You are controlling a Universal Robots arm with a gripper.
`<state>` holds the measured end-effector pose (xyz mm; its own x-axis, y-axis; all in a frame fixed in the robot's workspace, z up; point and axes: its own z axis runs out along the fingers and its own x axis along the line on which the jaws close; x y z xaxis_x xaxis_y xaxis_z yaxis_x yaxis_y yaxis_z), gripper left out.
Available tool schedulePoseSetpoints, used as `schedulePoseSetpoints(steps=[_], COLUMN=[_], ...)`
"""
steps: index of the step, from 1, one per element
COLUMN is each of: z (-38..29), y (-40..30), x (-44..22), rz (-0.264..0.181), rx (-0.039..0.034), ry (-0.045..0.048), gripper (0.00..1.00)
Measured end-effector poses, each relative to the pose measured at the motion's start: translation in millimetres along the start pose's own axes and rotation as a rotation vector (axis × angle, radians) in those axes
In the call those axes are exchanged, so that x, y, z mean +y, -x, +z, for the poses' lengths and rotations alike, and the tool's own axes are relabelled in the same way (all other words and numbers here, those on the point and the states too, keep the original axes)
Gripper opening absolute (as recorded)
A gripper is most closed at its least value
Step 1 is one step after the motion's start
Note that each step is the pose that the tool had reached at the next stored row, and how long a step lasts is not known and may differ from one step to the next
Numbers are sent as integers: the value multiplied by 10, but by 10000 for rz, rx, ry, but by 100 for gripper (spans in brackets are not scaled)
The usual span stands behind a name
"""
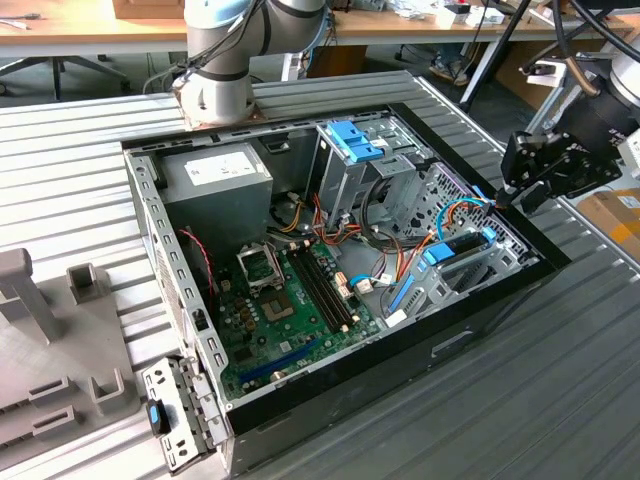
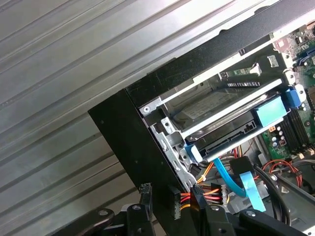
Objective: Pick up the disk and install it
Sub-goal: 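Insert the disk into the insertion slot, then insert the first disk wire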
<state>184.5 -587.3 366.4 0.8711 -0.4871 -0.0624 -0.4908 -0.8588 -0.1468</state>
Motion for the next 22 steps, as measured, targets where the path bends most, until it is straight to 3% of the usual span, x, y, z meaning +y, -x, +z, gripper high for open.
schedulePoseSetpoints(steps=[11, 12, 15, 22], z=[24, 24, 24, 25], y=[1, 1, 1, 1], x=[6, 6, 6, 6], rz=[-1, -1, -1, -1], rx=[-3, -3, -3, -3], ry=[-5, -5, -5, -5], gripper=[44, 43, 23, 23])
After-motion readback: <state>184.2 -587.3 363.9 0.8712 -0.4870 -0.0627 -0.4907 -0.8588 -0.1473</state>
